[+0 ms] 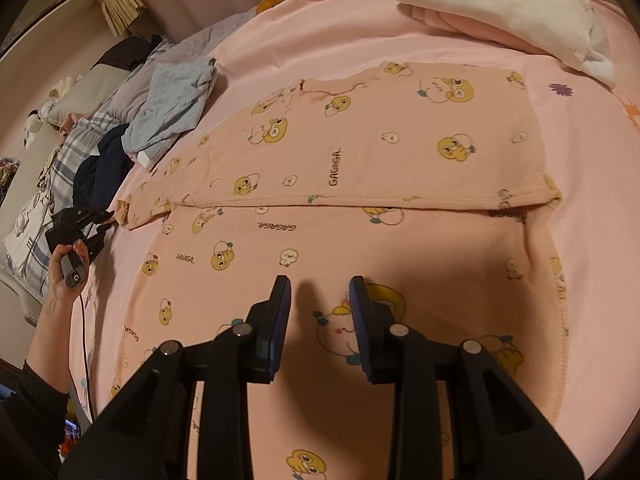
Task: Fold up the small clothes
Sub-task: 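Fold the held sleeve across the body with the left gripper and release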
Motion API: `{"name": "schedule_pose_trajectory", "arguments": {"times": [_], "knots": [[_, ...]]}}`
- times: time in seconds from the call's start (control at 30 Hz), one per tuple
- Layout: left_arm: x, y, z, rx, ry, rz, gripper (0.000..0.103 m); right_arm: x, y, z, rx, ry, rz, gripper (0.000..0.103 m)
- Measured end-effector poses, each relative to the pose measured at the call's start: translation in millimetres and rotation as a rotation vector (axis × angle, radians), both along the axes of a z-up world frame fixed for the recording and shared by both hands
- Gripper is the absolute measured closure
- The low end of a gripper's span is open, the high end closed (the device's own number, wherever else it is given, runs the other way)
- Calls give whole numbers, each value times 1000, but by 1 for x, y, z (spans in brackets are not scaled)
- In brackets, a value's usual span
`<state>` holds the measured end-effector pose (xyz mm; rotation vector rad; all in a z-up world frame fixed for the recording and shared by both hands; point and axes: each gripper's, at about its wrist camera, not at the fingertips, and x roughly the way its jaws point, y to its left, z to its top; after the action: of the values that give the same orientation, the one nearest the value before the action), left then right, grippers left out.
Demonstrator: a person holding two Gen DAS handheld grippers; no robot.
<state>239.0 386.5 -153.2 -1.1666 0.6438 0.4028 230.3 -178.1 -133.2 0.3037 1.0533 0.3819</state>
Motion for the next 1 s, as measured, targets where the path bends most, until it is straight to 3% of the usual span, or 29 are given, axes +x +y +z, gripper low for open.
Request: {"name": "schedule_pose_trajectory", "arguments": {"times": [0.13,0.53,0.8,1.0], "knots": [[-1,-7,32,136,0,-63,100,-2,7,4,-6,-9,21,72],[9,-64,121,333,-88,-204,100,-15,6,20,42,-39,37,72],[34,-158,156,474,-105,-411,100,-25,-5,31,71,-70,33,72],[52,-248,163,614,-95,-586,100,-34,-26,31,96,-80,-1,72]]}}
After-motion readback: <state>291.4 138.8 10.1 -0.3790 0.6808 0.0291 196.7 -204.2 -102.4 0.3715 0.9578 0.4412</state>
